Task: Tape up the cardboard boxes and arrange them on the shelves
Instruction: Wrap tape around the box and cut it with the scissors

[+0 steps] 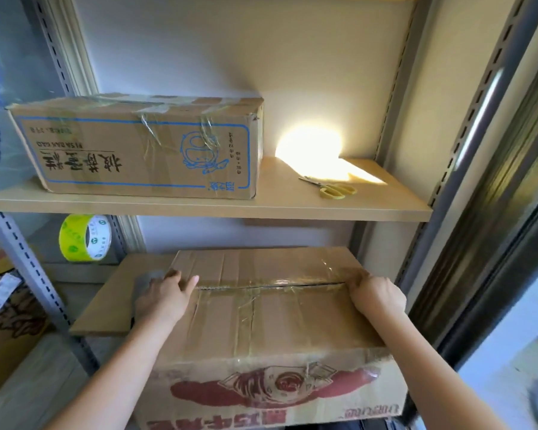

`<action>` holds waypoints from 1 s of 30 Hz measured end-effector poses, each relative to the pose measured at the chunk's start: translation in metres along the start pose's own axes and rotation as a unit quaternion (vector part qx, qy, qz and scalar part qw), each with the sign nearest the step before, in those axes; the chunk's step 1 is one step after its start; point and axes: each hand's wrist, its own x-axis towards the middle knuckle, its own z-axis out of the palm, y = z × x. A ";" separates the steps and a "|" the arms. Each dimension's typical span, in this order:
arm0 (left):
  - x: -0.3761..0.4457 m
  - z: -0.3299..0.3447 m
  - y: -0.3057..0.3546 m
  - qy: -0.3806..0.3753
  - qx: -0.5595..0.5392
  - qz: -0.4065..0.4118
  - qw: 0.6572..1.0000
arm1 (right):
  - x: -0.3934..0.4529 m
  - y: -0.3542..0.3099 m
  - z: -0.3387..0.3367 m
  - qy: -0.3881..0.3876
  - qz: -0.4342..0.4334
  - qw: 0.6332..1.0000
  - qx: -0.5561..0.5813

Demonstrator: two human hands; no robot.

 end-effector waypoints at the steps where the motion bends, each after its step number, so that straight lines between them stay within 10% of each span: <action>1: -0.009 0.000 -0.001 0.001 -0.004 0.000 1.000 | -0.006 0.006 -0.001 0.001 -0.009 1.000 -0.006; 7: -0.070 0.000 0.010 0.030 0.075 -0.025 0.996 | -0.053 0.026 0.025 -0.005 -0.002 1.000 -0.015; 13: -0.054 -0.026 -0.009 -0.073 -0.130 -0.076 0.986 | -0.056 0.005 0.017 0.084 -0.110 0.990 -0.020; 18: -0.067 -0.055 -0.051 0.254 -0.360 -0.228 0.868 | -0.080 -0.090 0.007 0.084 -0.212 0.956 0.184; 22: -0.045 -0.097 -0.082 0.371 -0.389 -0.216 0.815 | -0.109 -0.203 -0.015 0.025 -0.336 0.902 0.271; 30: 0.032 -0.166 -0.080 0.123 -0.417 -0.187 0.881 | -0.141 -0.382 -0.039 -0.283 -0.238 0.837 0.404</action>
